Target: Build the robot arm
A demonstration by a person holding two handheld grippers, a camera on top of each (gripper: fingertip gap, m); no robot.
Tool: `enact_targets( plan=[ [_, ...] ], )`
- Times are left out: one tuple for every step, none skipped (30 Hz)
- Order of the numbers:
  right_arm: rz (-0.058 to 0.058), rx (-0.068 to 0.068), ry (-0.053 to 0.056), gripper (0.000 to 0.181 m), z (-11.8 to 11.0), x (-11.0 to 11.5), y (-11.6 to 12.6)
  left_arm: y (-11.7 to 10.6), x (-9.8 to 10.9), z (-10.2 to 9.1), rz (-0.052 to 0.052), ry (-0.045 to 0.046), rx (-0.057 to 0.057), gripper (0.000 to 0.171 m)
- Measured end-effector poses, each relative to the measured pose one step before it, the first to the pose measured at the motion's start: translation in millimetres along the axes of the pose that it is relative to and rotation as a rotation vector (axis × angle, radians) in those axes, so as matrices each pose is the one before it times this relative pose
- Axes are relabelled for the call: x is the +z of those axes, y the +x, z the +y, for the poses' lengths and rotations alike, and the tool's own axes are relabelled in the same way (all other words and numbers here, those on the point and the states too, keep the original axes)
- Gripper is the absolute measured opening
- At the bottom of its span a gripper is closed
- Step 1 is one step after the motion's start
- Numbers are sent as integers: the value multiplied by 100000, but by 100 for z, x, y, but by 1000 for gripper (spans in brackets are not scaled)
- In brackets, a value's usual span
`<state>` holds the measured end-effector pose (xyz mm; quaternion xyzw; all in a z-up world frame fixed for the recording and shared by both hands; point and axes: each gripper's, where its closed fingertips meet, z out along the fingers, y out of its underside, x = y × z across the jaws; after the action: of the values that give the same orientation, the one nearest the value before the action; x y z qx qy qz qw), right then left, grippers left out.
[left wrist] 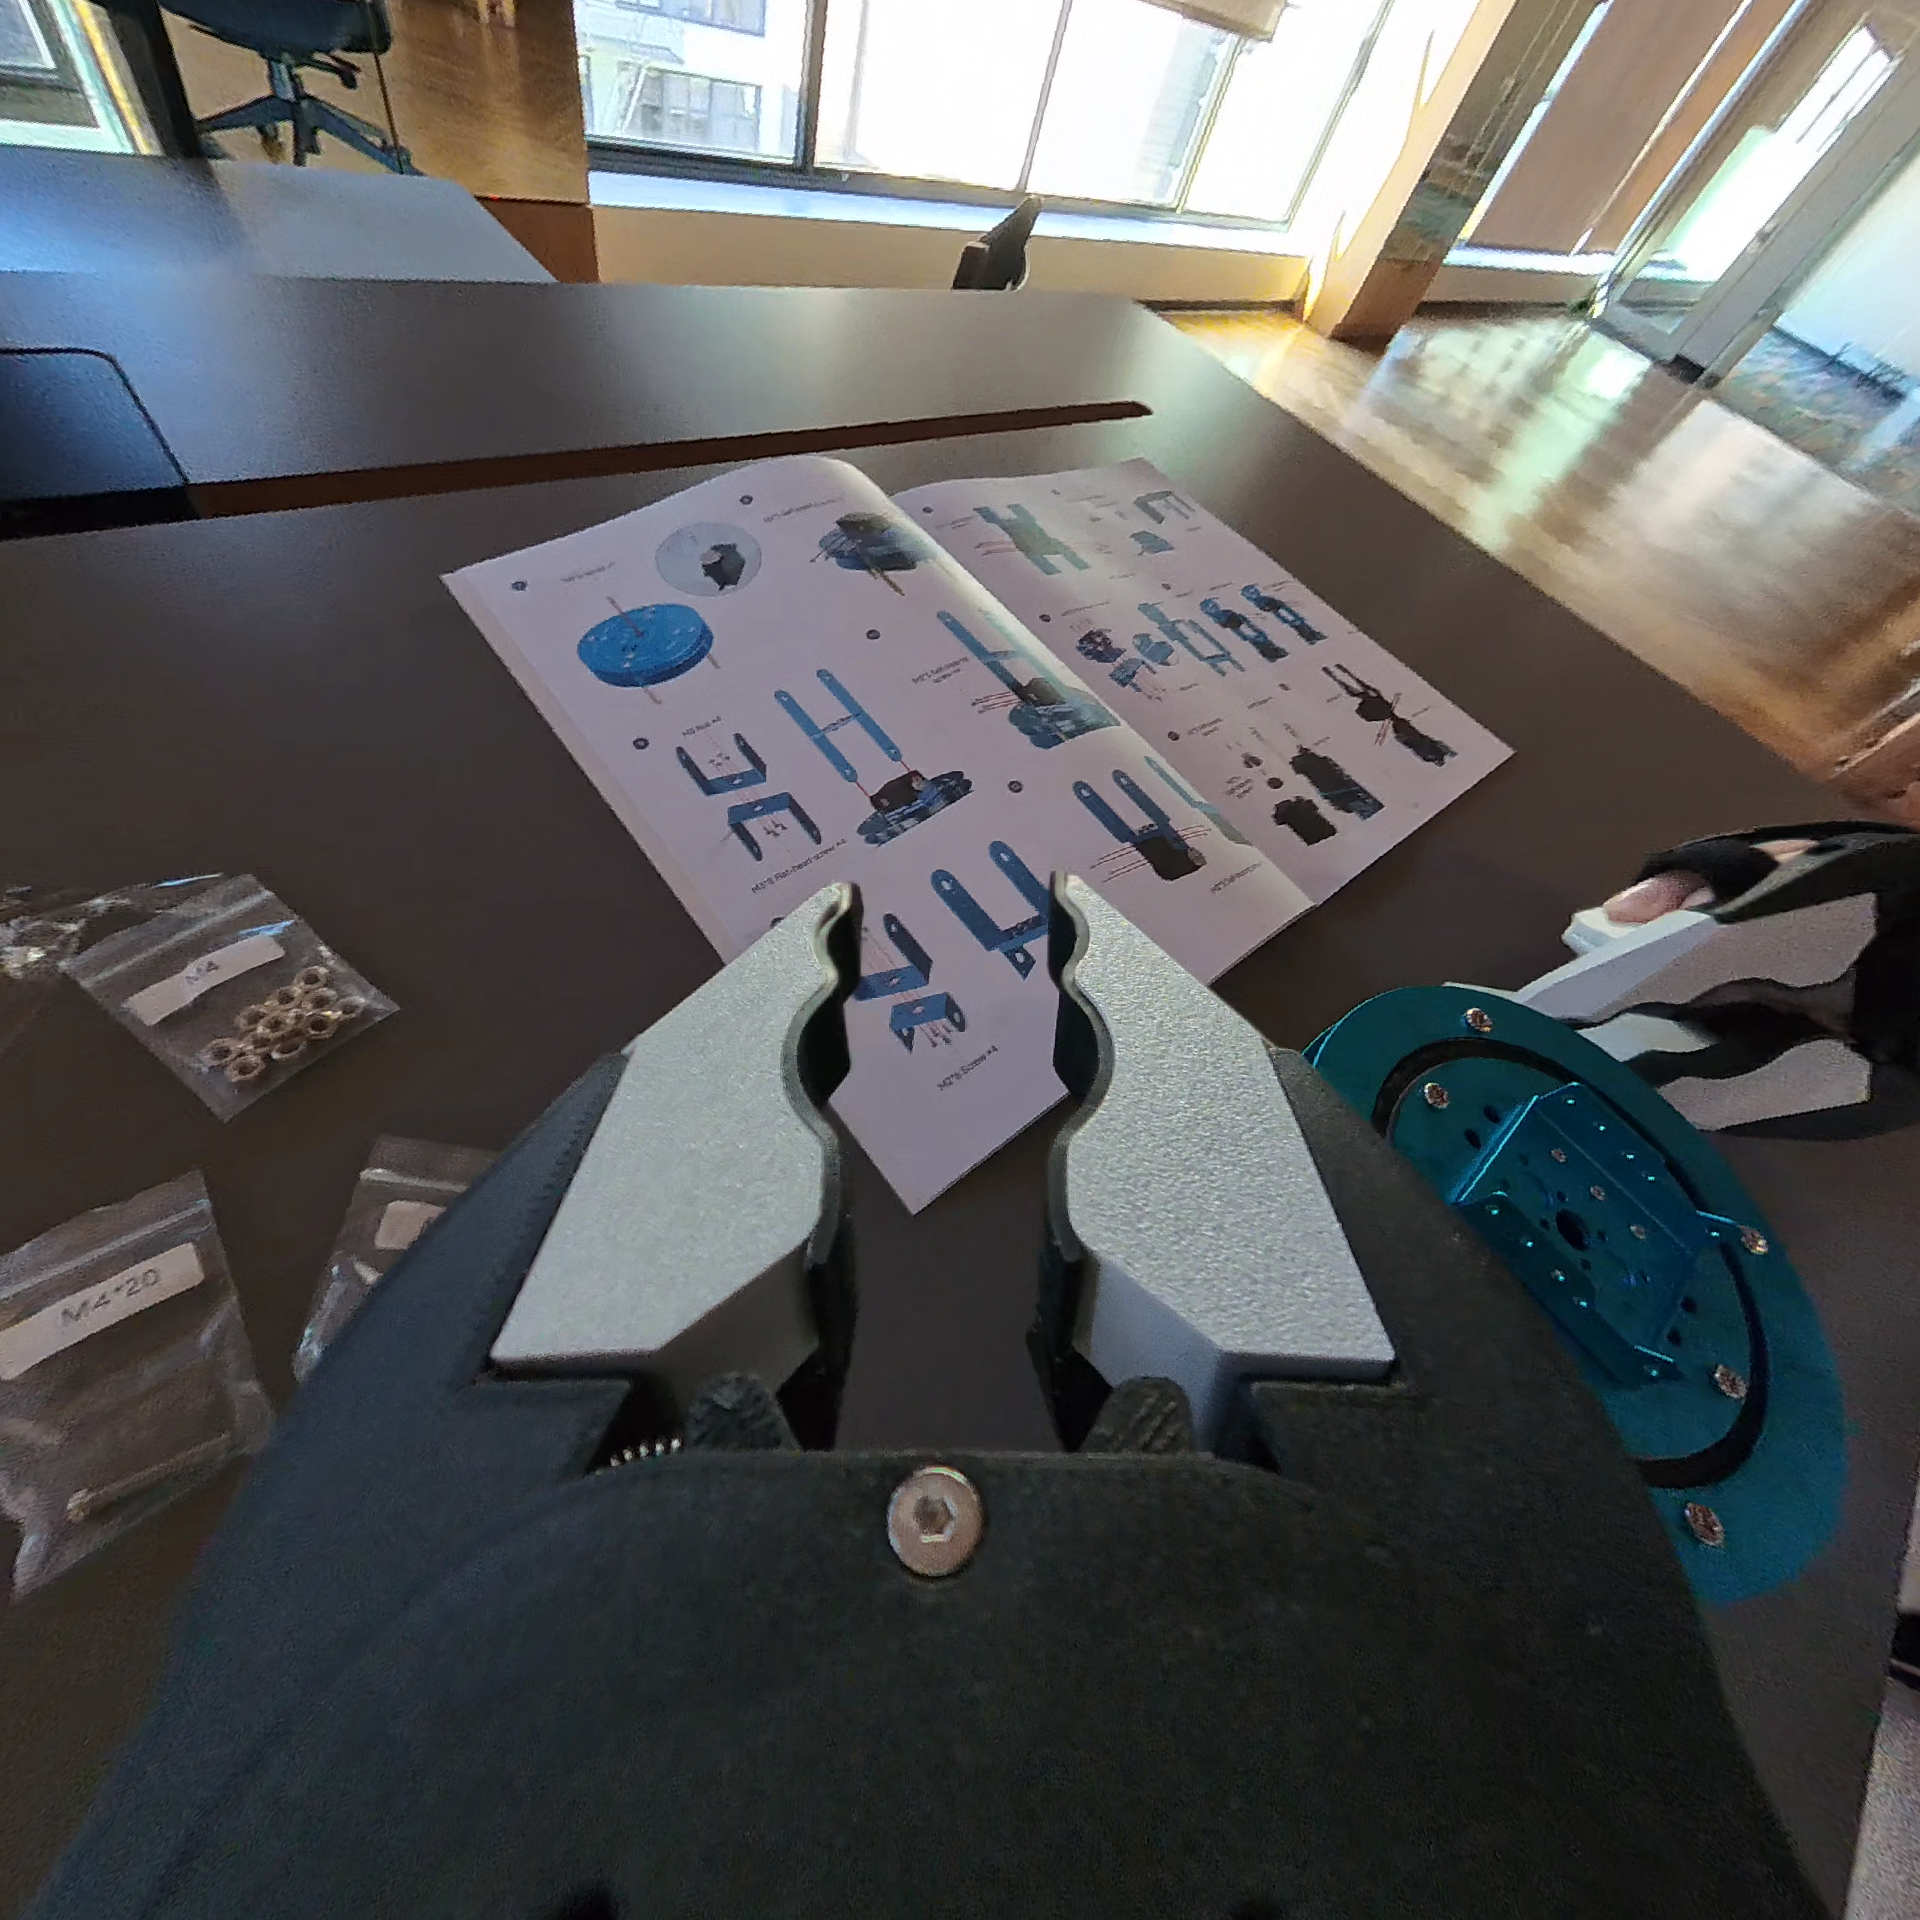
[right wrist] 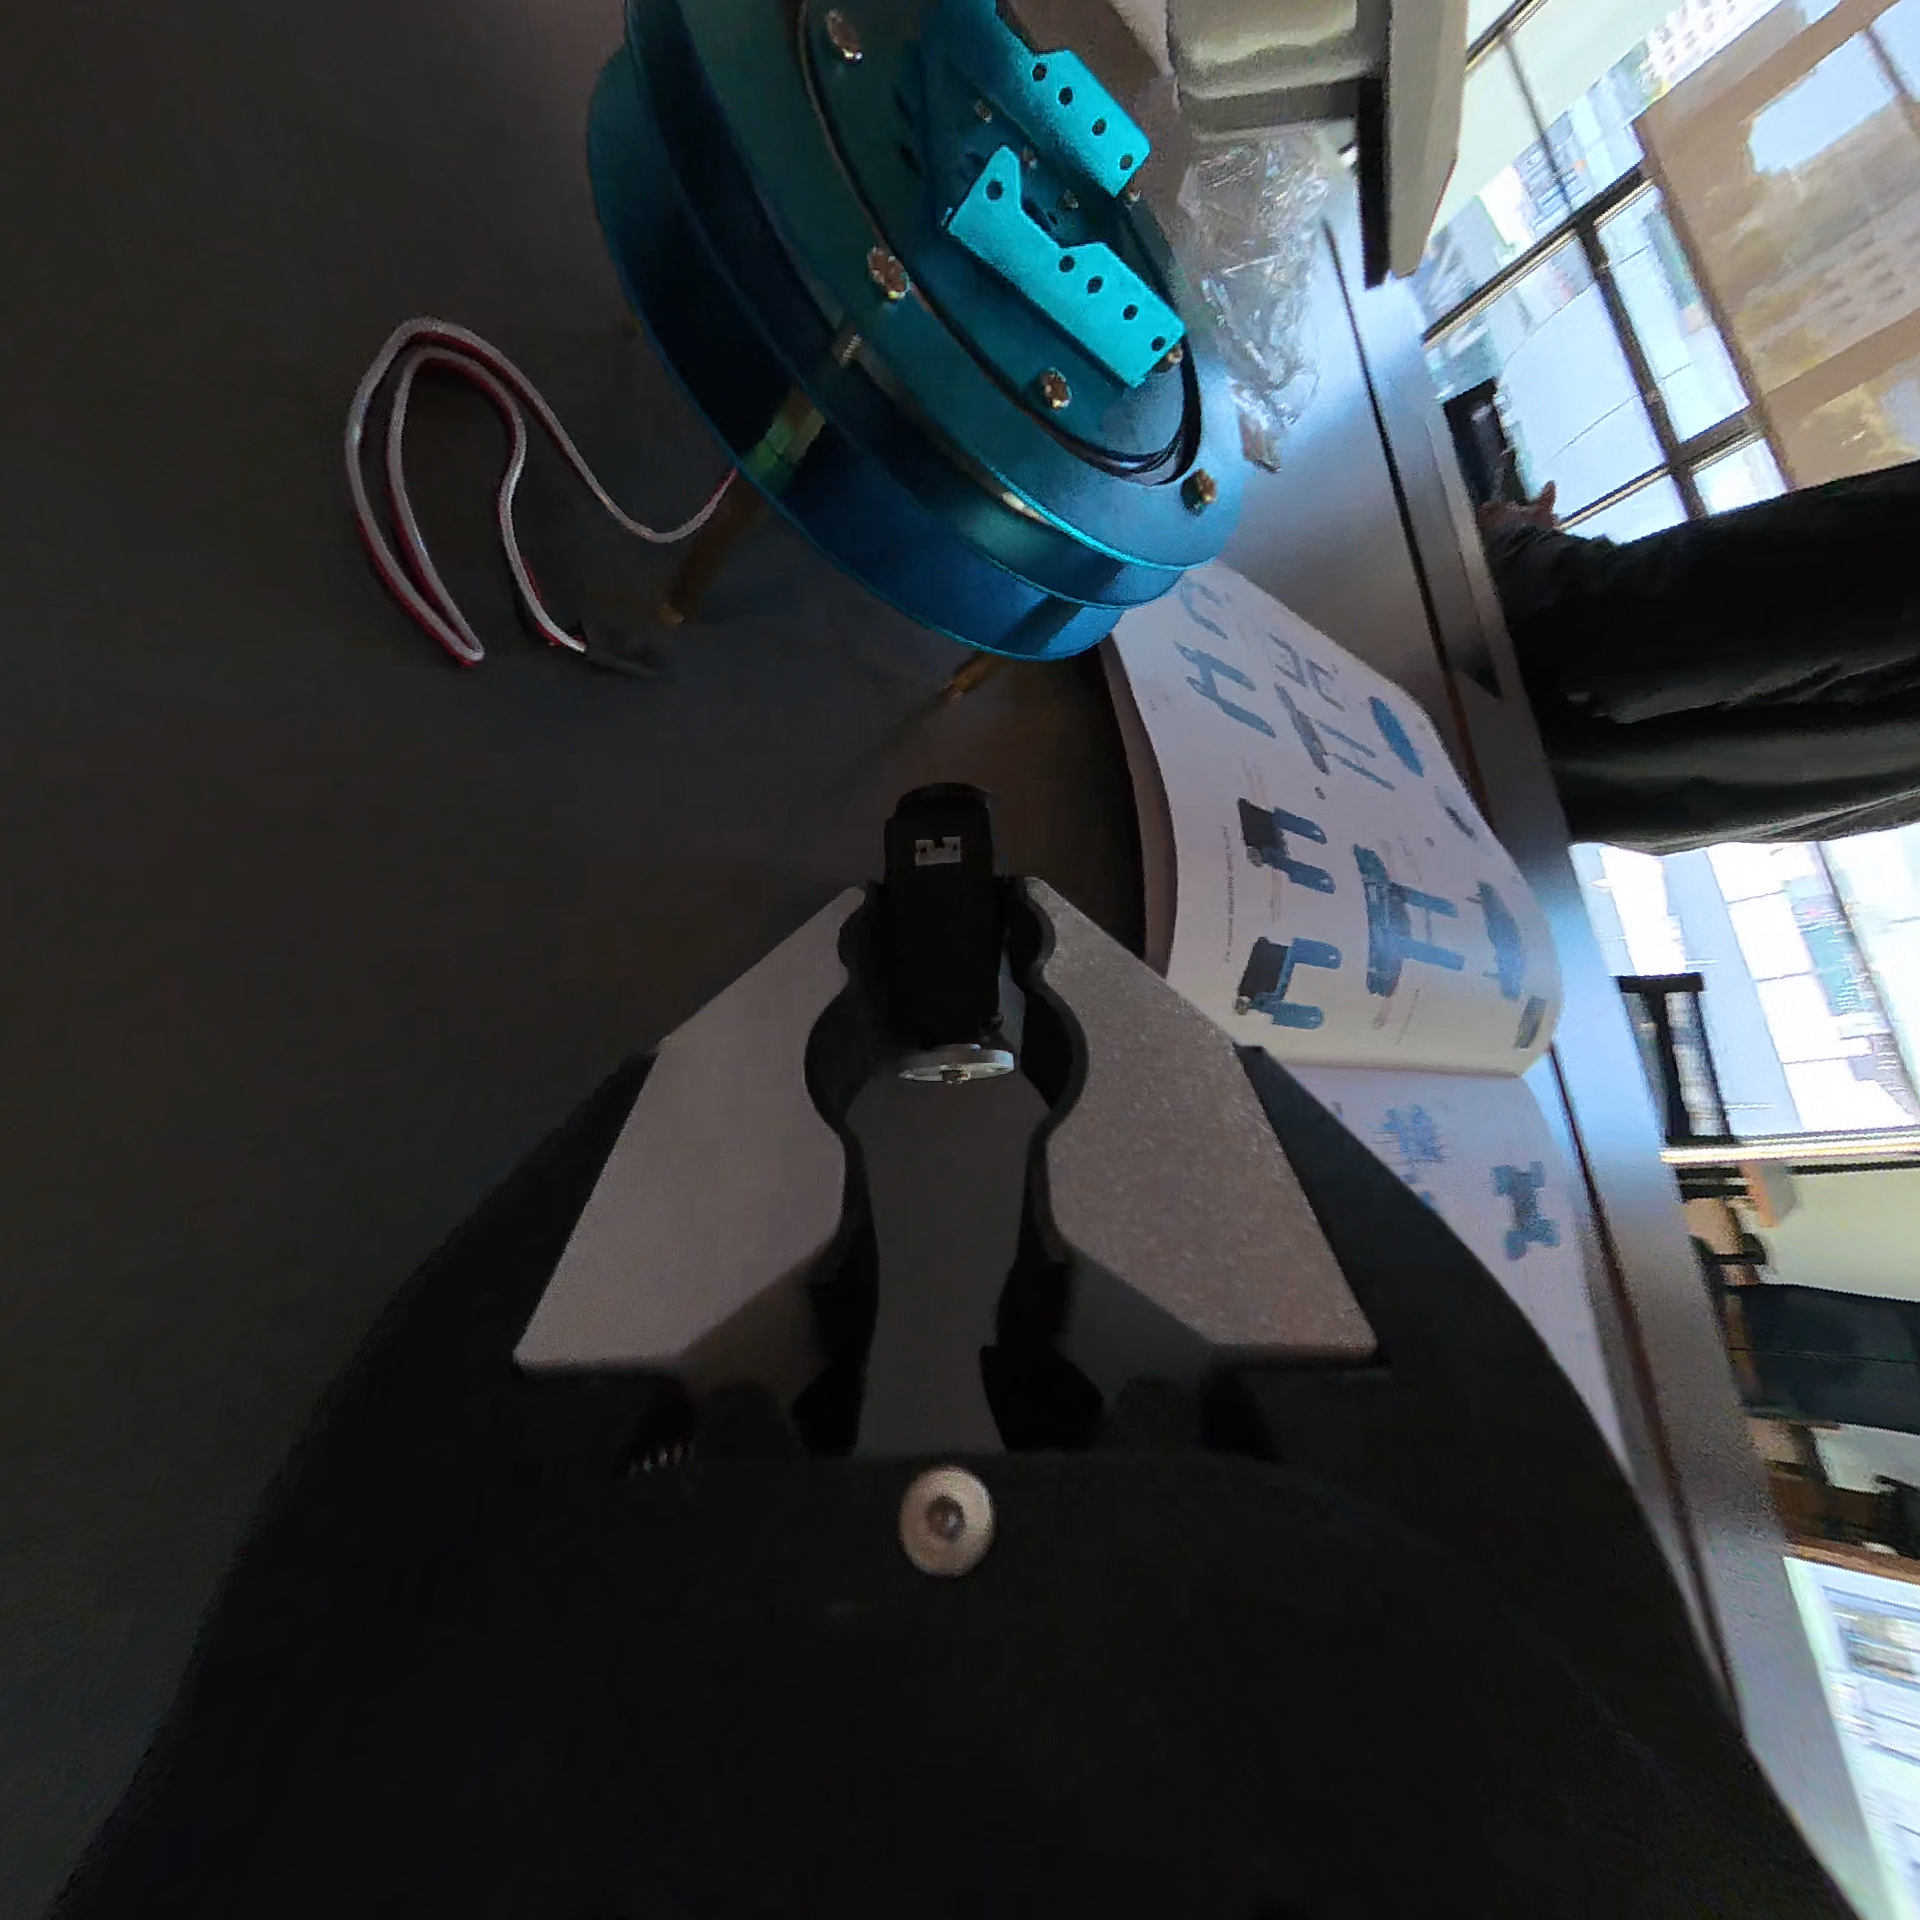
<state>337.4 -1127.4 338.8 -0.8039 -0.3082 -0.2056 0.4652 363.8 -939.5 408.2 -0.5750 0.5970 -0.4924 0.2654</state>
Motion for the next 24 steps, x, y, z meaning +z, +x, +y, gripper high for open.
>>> enact_targets(
  plan=[
    [-3070, 3112, 204, 26, -36, -21, -276, -142, -183, -60, -2132, -420, 1227, 35],
    [-3565, 2972, 674, 31, -122, -37, -408, -112, -208, -115, -2157, -52, 1449, 38],
    [-3596, 2474, 1448, 37, -233, -82, -477, -38, -222, -110, -1746, -28, 1586, 39],
    [-3904, 2747, 1338, 45, -252, -177, -582, -13, -224, -64, -1445, -56, 1227, 40],
    [-4297, 5035, 237, 56, -173, -332, -713, 70, -231, -74, -791, 345, 444, 42],
    [-3845, 8664, 25, 63, -281, -602, -796, 286, -301, -15, 336, 549, -585, 43],
    [377, 10337, 2624, 67, -625, -863, -402, 565, -465, 138, 1494, -79, -1679, 44],
    [2640, 9931, 5323, 66, -726, -1074, -265, 778, -708, 279, 1853, -401, -1884, 46],
    [4593, 9167, 4903, 64, -407, -1179, -26, 558, -912, 468, -360, -148, -1146, 45],
    [6018, 7456, 2172, 63, 63, -1209, 304, 53, -1075, 800, -4008, -685, -100, 43],
    [9617, 5849, 285, 58, 351, -1129, 1005, -301, -1174, 1216, -6354, -2508, 237, 42],
    [8359, 3723, 270, 59, 318, -886, 949, -379, -1165, 1535, -6613, -4142, -356, 44],
    [2763, 2201, 853, 59, 138, -504, 199, -142, -1027, 1641, -5030, -4238, -676, 49],
    [-1692, 1700, 1951, 59, -151, -172, -404, 205, -834, 1523, -2830, -3000, -549, 51],
    [-3143, 1148, 2475, 60, -301, 170, -531, 390, -638, 1258, -1538, -1214, -628, 52],
    [-3312, -32, 1317, 64, -242, 521, -382, 488, -457, 993, -763, -62, -768, 52],
    [-3705, -2112, -956, 71, -73, 828, -221, 624, -301, 832, 237, 422, -636, 52],
    [-3687, -3914, -3360, 77, 101, 974, 21, 604, -206, 658, 546, 800, -813, 52],
    [-4089, -4620, -4114, 77, 156, 979, 212, 494, -153, 532, 339, 775, -1297, 52],
    [-4016, -4313, -3828, 76, 205, 968, 431, 466, -161, 406, 372, 797, -1480, 52],
    [-2892, -2913, -3972, 75, 370, 865, 694, 469, -177, 241, 530, 1397, -1208, 52],
    [-3267, -621, -3238, 73, 375, 705, 531, 468, -142, 109, 735, 1874, -785, 52],
    [-5589, 1042, -2010, 73, 250, 548, -15, 435, -93, 50, 926, 1808, -330, 52],
    [-4573, 2594, -1457, 71, 172, 387, -14, 316, -42, 60, 581, 1379, -30, 51]
  ],
)
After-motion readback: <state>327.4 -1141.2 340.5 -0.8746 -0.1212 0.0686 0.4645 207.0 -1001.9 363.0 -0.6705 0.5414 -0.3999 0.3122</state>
